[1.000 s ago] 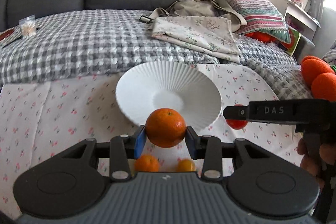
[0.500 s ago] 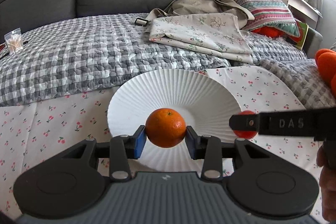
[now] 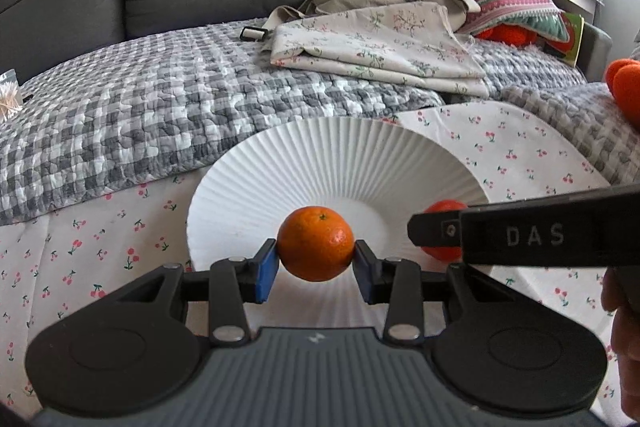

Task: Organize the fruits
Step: 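Carry the orange and tomato over the white bowl and open both tools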

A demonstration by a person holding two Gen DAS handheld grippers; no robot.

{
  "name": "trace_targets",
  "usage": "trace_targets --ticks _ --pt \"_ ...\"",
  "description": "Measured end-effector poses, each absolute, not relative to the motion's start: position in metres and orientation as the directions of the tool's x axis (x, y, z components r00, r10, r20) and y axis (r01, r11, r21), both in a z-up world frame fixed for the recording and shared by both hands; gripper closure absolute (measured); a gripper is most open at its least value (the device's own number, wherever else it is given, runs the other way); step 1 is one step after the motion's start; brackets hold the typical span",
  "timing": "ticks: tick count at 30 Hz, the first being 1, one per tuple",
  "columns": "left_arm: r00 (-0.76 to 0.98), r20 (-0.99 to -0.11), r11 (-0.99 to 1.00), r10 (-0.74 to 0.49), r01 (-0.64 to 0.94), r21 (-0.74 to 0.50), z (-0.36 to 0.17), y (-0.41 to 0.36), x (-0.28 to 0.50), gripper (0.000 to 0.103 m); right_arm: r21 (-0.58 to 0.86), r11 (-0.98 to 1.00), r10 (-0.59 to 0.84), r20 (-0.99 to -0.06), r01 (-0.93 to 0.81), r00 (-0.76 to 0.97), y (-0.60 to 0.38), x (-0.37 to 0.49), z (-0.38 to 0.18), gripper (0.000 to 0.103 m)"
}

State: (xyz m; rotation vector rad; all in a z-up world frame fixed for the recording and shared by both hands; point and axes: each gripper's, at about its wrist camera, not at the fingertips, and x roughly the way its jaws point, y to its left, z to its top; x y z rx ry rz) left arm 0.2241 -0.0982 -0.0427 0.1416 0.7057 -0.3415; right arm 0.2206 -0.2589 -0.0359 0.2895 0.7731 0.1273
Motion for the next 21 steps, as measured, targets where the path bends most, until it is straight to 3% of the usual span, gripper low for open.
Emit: trace_targets --ticks 9,10,12,15,17,18,19,21 --pt "0.689 -0.678 0.937 -0.255 0.348 0.001 -0.048 -0.095 0.225 0.063 0.310 0.951 0.228 -0.673 -0.012 0.704 -0.256 0.220 -0.037 0.065" --pt "0.686 -0.681 0.936 -0.257 0.351 0.000 -0.047 -0.095 0.225 0.062 0.319 0.948 0.237 -0.671 -0.015 0.703 -0.257 0.219 -0.036 0.062" --pt "0.683 -0.684 0.937 -0.258 0.350 -0.003 -0.046 -0.094 0.224 0.062 0.328 0.945 0.239 -0.664 -0.011 0.709 -0.258 0.217 -0.033 0.045" --pt "0.675 -0.689 0.940 -0.265 0.341 -0.027 -0.042 -0.090 0.224 0.061 0.333 0.943 0.230 -0.648 -0.002 0.726 -0.261 0.213 -0.024 0.038" --pt "0.677 -0.685 0.941 -0.269 0.335 -0.038 -0.038 -0.087 0.222 0.051 0.360 0.933 0.235 -0.633 0.012 0.738 -0.266 0.210 -0.018 0.035" --pt "0.689 -0.672 0.943 -0.271 0.331 -0.040 -0.034 -0.085 0.220 0.034 0.376 0.926 0.237 -0.628 0.022 0.742 -0.270 0.208 -0.016 0.034" --pt "0.707 -0.654 0.945 -0.268 0.324 -0.037 -0.030 -0.082 0.217 0.023 0.394 0.919 0.240 -0.622 0.033 0.745 -0.273 0.206 -0.014 0.033" --pt "0.732 -0.628 0.948 -0.265 0.317 -0.031 -0.021 -0.079 0.211 0.021 0.417 0.908 0.245 -0.614 0.045 0.750 -0.278 0.203 -0.010 0.029"
